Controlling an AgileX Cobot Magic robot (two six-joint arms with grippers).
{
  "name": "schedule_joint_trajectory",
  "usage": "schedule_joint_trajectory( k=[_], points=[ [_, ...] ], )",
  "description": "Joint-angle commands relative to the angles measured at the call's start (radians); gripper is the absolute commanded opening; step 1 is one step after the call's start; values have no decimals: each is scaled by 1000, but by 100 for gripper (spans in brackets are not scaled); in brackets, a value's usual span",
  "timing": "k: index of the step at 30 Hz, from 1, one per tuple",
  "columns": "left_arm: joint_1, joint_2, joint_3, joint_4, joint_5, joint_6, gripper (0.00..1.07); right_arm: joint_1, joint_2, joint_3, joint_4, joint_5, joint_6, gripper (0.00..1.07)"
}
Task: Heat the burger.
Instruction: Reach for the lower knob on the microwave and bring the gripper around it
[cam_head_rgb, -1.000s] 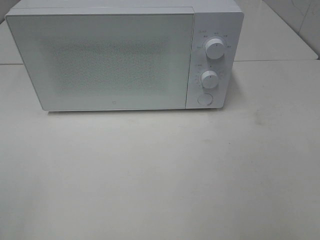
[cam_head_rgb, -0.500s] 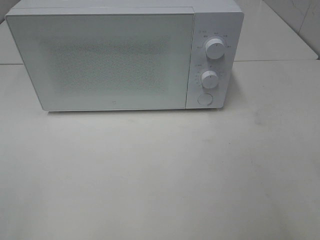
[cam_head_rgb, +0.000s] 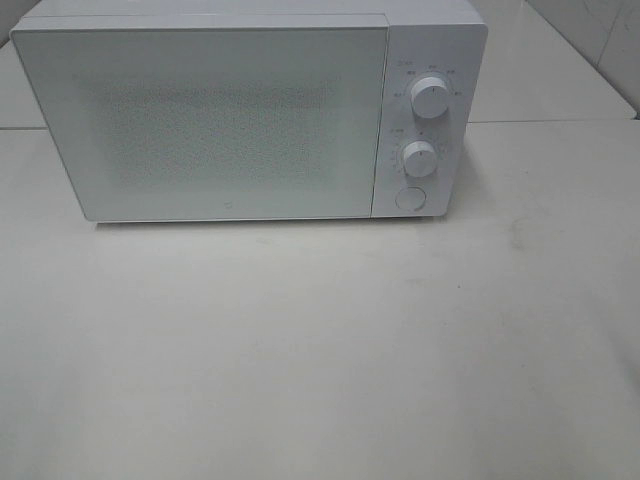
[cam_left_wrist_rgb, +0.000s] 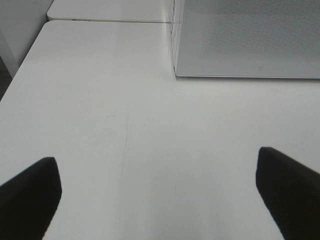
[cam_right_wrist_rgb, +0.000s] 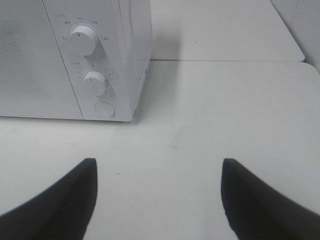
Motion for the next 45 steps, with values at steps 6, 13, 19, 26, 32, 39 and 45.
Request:
schedule_joint_trajectory(
  k=[6,13,19,26,32,39,45],
  points=[
    [0,-25,4,-9,-6,0,98,-8,207,1,-3,-211,-5,68],
    [0,-25,4,-9,-6,0,98,-8,441,1,-3,-446,-5,68],
    [0,-25,4,-9,-6,0,98,-8,602,1,-3,-623,-5,68],
    [0,-25,4,-9,-6,0,98,-8,783,1,-3,-826,-5,68],
    [0,-23,4,-9,-6,0,98,-5,879,1,7,-910,-19,68],
    [0,-21,4,-9,-6,0,98,123,987,4,251,-1028,-204,68],
    [0,-21,4,-9,-6,0,98,285,1076,4,468,-1170,-352,68]
  ],
)
